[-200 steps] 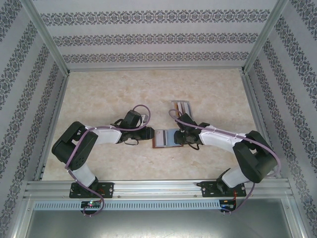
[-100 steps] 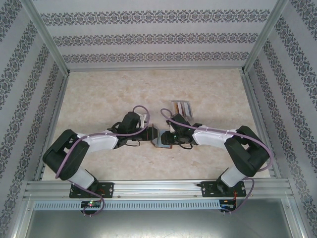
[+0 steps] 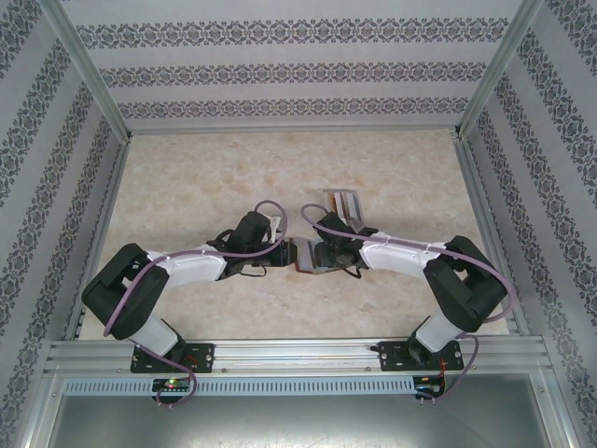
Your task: Put the credit cards into the card holder
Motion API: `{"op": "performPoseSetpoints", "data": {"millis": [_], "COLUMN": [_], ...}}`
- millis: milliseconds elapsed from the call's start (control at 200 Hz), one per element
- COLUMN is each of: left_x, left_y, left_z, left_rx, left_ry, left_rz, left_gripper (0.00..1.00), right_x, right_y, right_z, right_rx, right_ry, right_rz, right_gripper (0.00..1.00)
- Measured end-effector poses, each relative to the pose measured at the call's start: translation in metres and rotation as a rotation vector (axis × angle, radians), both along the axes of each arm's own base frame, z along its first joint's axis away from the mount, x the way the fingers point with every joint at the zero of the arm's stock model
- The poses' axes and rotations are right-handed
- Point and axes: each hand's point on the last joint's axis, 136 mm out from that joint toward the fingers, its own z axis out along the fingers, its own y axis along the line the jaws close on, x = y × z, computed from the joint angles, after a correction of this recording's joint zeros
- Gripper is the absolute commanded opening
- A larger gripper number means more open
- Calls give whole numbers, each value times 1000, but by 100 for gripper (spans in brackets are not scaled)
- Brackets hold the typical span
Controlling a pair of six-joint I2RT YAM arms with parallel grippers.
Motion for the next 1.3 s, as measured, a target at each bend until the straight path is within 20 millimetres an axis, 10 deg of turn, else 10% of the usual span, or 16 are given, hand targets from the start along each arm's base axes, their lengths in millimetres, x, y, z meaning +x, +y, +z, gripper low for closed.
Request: {"op": "performPoseSetpoints", "data": {"millis": [295, 689, 959, 1299], "left_x": [4, 2, 1, -10], "left_y": [3, 6, 12, 19], "left_z": [-10, -17, -26, -37], "left_rx": [58, 80, 107, 100], "left_ry": [23, 43, 67, 105], "left_rz": [29, 35, 59, 95], "left_gripper": [3, 6, 35, 57], "right_x": [18, 30, 38, 48], "right_y": [-18, -42, -46, -47], "right_z": [-1, 6, 6, 4], "right_rx": [-232, -334, -326, -259], "right_ry": [-56, -94, -92, -70], "right_rz": [-37, -61, -27, -13], "right_gripper": [50, 34, 39, 10]}}
